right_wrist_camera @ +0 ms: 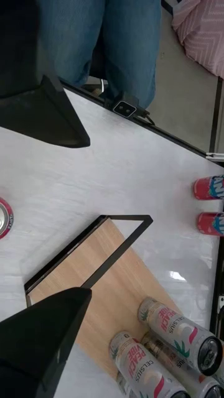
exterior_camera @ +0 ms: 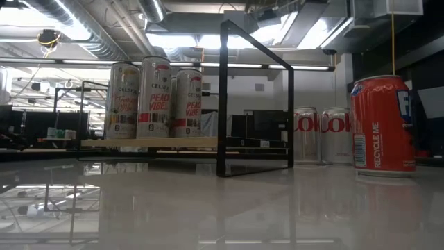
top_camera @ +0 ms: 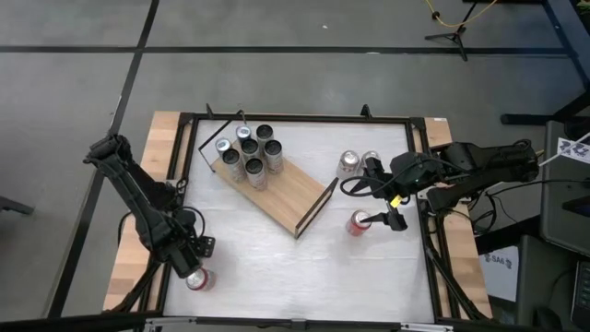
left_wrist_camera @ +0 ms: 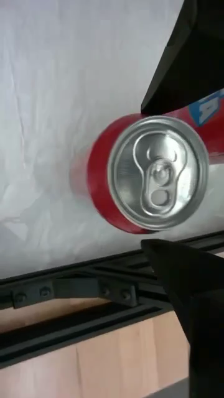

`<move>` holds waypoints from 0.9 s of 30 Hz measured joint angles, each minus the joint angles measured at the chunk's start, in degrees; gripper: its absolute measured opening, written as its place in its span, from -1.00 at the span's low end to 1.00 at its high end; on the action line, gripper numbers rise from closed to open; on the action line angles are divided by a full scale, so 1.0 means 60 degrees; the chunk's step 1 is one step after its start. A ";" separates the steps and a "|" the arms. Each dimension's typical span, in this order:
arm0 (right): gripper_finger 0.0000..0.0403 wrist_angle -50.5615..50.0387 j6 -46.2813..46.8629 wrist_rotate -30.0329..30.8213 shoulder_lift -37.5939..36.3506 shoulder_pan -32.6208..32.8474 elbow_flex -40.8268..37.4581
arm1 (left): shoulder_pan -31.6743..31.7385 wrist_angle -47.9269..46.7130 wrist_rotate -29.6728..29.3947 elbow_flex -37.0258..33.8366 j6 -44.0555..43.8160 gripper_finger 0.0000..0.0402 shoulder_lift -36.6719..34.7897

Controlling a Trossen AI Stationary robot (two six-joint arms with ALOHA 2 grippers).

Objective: Place canned beverage on shelf
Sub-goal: Put the middle red soda can on the shelf

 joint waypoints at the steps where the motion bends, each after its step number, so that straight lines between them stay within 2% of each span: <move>1: 0.88 0.0000 0.0000 0.0000 0.0000 0.0000 0.0000 | 0.0002 0.0112 0.0000 -0.0074 0.0000 0.66 0.0000; 10: 0.88 0.0000 0.0000 0.0000 0.0000 0.0000 0.0000 | 0.0006 0.1576 0.0025 -0.0989 0.0267 0.66 0.0000; 13: 0.88 0.0000 0.0000 0.0000 0.0000 0.0000 0.0000 | 0.0006 0.1629 0.0018 -0.1003 0.0724 0.66 0.0000; 27: 0.88 0.0000 0.0000 0.0000 0.0000 0.0004 0.0000 | 0.0006 0.1637 -0.0011 -0.1003 0.0754 0.66 0.0000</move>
